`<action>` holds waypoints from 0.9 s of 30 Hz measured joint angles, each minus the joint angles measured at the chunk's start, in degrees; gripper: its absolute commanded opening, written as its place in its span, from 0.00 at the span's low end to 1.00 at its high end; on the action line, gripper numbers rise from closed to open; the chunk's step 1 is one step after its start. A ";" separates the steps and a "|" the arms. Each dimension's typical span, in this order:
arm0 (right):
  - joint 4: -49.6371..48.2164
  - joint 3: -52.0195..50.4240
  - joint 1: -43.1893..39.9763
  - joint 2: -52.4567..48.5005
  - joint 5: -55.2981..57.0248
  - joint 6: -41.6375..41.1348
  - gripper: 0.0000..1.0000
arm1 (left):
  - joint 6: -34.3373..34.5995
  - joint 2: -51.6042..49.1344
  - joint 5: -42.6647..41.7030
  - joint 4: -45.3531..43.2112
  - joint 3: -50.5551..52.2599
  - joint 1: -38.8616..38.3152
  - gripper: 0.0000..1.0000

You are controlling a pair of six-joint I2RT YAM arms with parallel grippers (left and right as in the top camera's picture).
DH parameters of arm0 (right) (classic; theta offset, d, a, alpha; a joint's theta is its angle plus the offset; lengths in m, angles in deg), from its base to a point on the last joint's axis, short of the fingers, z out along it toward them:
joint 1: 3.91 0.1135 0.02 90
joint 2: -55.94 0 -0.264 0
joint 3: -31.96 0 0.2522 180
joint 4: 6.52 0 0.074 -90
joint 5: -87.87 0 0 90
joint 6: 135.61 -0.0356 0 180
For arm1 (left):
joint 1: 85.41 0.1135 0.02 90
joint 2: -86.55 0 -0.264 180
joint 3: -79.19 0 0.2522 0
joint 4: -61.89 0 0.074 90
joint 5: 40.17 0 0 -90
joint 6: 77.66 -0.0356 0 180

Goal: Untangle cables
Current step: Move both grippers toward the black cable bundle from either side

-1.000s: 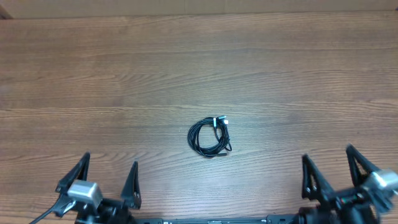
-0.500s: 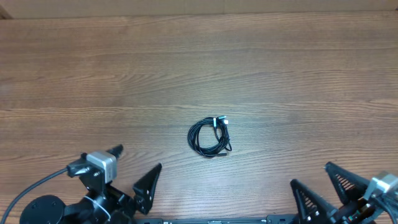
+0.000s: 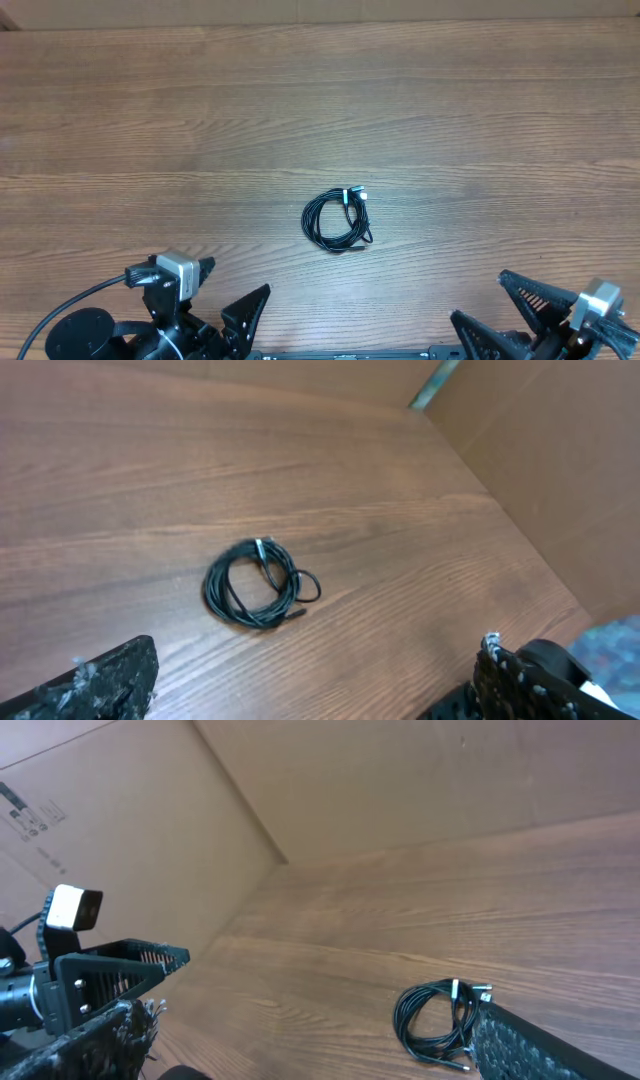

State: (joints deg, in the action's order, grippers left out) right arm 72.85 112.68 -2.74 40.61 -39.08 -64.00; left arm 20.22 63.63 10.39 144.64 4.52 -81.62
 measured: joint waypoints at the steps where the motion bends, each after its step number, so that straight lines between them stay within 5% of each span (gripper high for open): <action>1: -0.17 0.00 0.00 0.00 -0.13 0.00 1.00 | 0.20 0.00 -0.02 0.04 0.09 0.00 1.00; 14: -1.97 0.00 0.00 0.00 2.49 -0.02 1.00 | 11.54 -3.10 4.07 -10.14 15.32 0.00 1.00; 27: -1.16 0.00 0.00 0.00 4.04 -1.18 1.00 | 9.20 -23.91 -3.78 -25.79 20.94 -2.36 1.00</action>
State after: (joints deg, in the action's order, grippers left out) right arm 71.69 112.68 -2.74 40.61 -35.03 -65.18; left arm 29.42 39.72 6.61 118.85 25.46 -83.98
